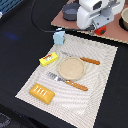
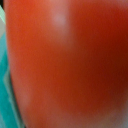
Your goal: Interact with the objects in diverse but meaningful ways.
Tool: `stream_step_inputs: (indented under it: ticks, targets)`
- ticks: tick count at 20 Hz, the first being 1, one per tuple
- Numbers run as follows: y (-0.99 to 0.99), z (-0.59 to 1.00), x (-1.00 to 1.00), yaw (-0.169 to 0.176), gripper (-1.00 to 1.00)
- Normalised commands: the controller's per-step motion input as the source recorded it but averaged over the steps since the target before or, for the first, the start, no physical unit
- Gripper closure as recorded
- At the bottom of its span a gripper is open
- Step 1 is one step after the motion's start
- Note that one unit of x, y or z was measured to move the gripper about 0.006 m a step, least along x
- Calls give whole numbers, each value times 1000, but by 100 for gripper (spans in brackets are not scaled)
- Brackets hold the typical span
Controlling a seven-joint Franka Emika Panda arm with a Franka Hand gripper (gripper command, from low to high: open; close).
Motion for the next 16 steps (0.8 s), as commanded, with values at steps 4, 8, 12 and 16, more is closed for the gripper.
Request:
stream_step_inputs:
  ticks: [4, 8, 12, 16]
  targets:
    - [-61, -884, -673, 24, 100]
    - [-2, -580, -510, 18, -100]
    - [10, 722, -169, 26, -100]
    - [55, 1000, -56, 56, -100]
